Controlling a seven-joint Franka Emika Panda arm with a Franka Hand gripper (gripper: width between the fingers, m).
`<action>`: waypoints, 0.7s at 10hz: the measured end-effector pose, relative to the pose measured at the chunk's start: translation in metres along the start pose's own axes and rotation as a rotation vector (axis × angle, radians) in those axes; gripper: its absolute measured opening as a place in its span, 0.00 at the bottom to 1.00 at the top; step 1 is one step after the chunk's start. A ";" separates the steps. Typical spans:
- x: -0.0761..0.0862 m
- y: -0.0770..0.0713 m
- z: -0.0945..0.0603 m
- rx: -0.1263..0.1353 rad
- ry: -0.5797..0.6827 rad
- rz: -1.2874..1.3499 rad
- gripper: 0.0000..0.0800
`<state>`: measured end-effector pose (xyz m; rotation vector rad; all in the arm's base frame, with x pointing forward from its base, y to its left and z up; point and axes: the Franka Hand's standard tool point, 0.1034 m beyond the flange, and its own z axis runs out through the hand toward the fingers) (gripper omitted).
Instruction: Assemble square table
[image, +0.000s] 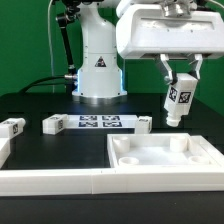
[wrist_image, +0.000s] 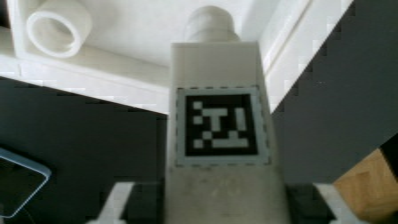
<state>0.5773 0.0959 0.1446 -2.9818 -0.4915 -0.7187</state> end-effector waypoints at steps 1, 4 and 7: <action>0.000 -0.001 0.001 0.003 -0.007 0.000 0.36; 0.037 -0.003 0.013 0.026 -0.012 0.013 0.36; 0.050 -0.004 0.024 0.024 0.035 0.013 0.36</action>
Offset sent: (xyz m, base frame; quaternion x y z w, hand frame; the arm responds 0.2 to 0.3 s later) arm 0.0464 0.0296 -0.0017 0.0371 0.0020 0.0435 0.9984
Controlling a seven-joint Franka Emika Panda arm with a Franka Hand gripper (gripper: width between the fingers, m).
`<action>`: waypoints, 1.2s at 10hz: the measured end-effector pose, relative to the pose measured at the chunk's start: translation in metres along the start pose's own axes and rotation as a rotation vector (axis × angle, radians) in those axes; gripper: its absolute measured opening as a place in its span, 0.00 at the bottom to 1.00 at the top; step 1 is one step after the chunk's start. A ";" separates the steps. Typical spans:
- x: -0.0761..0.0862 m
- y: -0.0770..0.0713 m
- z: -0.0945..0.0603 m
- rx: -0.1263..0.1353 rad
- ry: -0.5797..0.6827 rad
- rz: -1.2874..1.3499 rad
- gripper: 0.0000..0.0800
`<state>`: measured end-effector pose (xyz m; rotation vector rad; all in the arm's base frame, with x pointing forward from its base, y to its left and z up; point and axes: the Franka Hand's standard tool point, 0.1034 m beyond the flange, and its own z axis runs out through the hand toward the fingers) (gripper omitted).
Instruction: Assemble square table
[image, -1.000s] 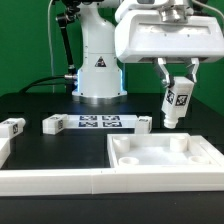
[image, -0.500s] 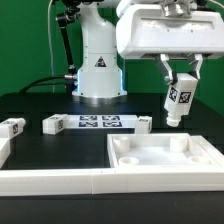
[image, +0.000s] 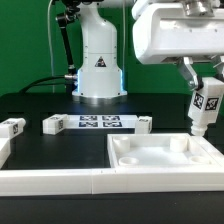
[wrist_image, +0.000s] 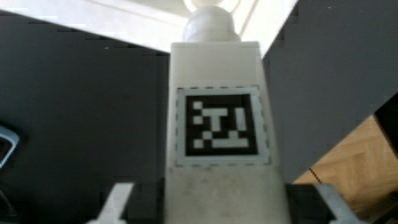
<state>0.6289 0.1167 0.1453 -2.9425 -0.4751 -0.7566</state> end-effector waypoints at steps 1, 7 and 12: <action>0.001 0.002 0.000 -0.006 0.018 0.000 0.36; -0.003 0.002 0.013 -0.007 0.029 0.005 0.36; -0.010 -0.006 0.027 -0.006 0.057 0.000 0.36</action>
Offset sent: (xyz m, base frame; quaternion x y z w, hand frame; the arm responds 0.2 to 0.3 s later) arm 0.0015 0.0183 -0.0115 0.0461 0.0007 0.0343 0.9983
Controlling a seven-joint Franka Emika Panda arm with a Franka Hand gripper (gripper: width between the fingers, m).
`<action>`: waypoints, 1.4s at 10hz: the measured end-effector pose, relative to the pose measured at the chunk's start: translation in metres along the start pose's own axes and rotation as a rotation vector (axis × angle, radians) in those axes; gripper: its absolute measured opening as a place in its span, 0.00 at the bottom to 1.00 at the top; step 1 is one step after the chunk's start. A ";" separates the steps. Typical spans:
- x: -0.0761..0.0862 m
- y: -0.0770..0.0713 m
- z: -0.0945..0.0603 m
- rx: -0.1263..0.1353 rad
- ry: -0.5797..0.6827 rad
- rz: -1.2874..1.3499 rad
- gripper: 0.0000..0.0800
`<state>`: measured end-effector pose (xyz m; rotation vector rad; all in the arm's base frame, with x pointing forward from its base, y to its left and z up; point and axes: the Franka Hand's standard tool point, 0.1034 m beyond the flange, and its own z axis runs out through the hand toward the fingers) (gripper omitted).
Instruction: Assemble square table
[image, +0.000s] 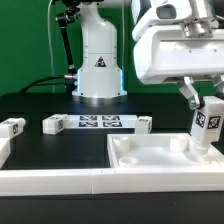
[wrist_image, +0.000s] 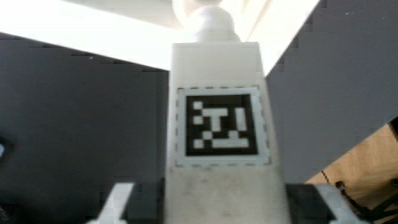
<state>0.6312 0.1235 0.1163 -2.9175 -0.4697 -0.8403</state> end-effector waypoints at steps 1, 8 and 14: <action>0.000 0.000 0.000 0.000 -0.001 -0.001 0.36; -0.012 0.000 0.009 0.003 -0.020 0.000 0.36; -0.020 0.000 0.017 0.003 -0.023 0.002 0.36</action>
Offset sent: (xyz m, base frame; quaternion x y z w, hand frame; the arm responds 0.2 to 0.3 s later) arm 0.0008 -0.0013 -0.0093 -0.0069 0.0126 -0.0065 0.9999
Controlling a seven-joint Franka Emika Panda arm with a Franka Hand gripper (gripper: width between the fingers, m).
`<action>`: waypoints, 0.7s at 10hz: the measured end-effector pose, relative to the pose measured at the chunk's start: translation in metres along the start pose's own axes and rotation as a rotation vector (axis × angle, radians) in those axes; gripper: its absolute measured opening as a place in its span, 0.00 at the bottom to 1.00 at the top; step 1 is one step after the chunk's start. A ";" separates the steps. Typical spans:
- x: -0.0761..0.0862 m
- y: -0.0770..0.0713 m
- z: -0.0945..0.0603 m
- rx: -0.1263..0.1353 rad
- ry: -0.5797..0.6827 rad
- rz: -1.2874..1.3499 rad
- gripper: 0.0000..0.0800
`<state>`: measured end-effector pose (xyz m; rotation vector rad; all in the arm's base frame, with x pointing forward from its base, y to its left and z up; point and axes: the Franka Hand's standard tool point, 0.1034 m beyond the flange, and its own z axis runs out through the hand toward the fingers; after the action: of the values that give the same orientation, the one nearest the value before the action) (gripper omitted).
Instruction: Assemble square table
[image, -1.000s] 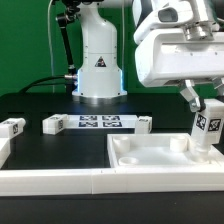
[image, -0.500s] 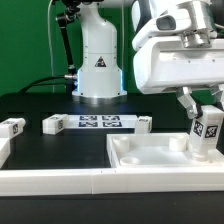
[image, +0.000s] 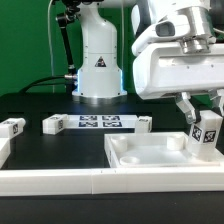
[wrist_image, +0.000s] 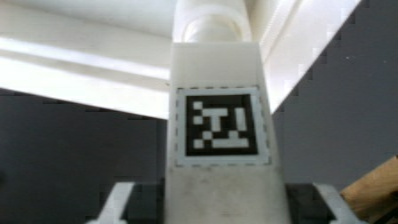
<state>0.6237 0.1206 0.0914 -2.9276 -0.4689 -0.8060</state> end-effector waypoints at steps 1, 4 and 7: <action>0.000 0.000 0.000 -0.004 0.015 0.000 0.36; -0.003 0.001 0.001 -0.022 0.082 0.001 0.36; -0.005 0.001 0.000 -0.025 0.092 0.001 0.37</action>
Offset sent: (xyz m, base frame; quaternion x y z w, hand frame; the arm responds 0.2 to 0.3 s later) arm -0.0139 -0.0012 -0.0141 -0.0082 0.0209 0.0063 0.9997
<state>0.6201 0.1188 0.0888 -2.8972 -0.4529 -0.9478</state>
